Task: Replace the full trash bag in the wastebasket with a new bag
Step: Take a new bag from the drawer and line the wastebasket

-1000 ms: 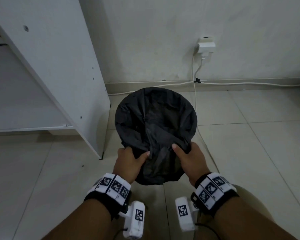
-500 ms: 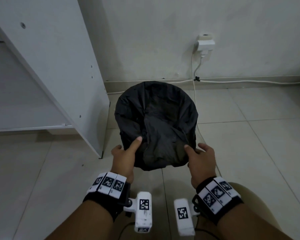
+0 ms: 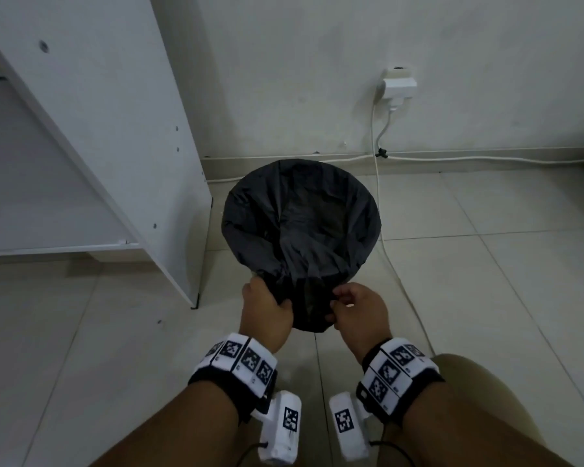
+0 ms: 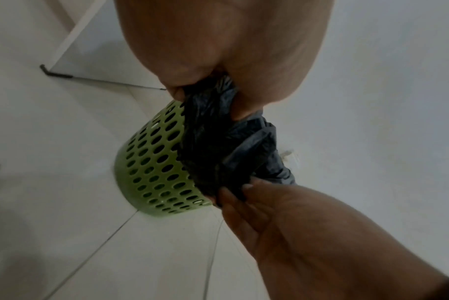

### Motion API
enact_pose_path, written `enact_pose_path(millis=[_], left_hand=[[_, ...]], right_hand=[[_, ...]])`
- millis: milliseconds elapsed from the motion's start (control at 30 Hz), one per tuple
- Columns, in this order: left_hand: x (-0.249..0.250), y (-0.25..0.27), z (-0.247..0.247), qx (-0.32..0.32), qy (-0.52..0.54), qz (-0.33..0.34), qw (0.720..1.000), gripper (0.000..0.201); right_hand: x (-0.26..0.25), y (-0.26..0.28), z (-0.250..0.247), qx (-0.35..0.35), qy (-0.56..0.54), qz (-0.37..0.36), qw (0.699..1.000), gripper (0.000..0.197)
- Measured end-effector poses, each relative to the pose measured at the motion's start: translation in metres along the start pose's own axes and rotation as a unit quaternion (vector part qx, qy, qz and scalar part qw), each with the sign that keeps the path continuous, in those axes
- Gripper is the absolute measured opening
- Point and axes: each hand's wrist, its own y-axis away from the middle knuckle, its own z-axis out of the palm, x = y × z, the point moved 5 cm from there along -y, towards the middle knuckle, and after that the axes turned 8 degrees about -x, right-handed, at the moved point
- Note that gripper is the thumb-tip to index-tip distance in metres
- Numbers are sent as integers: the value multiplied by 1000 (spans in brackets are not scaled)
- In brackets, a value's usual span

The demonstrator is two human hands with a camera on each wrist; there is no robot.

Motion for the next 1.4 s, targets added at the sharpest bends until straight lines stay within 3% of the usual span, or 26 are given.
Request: enact_pose_path(millis=[133, 233, 333, 433, 500, 633, 767, 833, 933, 1000, 1100, 1133, 1233, 1400], left_hand=[[15, 21, -10, 80, 176, -60, 979, 20], [11, 33, -11, 98, 172, -93, 976, 19], [7, 31, -10, 75, 155, -93, 981, 16], [9, 30, -4, 32, 233, -119, 965, 18], [15, 32, 1, 3, 299, -130, 945, 22], [17, 29, 6, -3, 320, -138, 937, 23], [20, 25, 15, -71, 449, -168, 875, 31], [22, 24, 12, -102, 446, -170, 873, 30], [21, 21, 3, -120, 324, -168, 923, 28], [15, 19, -2, -90, 288, -181, 936, 23], [-3, 13, -10, 10, 306, -248, 919, 18], [-7, 12, -8, 10, 308, -272, 912, 19], [-6, 13, 5, -68, 333, -312, 887, 21], [8, 18, 14, -144, 417, -298, 846, 17]], right_hand=[[-6, -3, 12, -59, 84, -18, 994, 20], [-16, 2, 21, -110, 36, -18, 993, 35], [-19, 4, 30, -135, -62, 20, 989, 42], [-18, 0, 37, -143, -140, 57, 978, 50], [-18, -2, 42, -161, -154, 59, 973, 51], [-24, 0, 44, -181, -135, 31, 974, 38], [-26, -1, 37, -177, -191, 44, 964, 17], [-26, -1, 35, -190, -202, 52, 959, 17], [-23, -5, 36, -181, -199, 60, 961, 14], [-21, -8, 37, -173, -205, 67, 961, 18], [-18, -9, 40, -168, -233, 86, 954, 24], [-17, -8, 40, -167, -244, 94, 951, 24], [-15, -7, 41, -175, -269, 103, 942, 22], [-15, -6, 40, -201, -295, 108, 928, 21]])
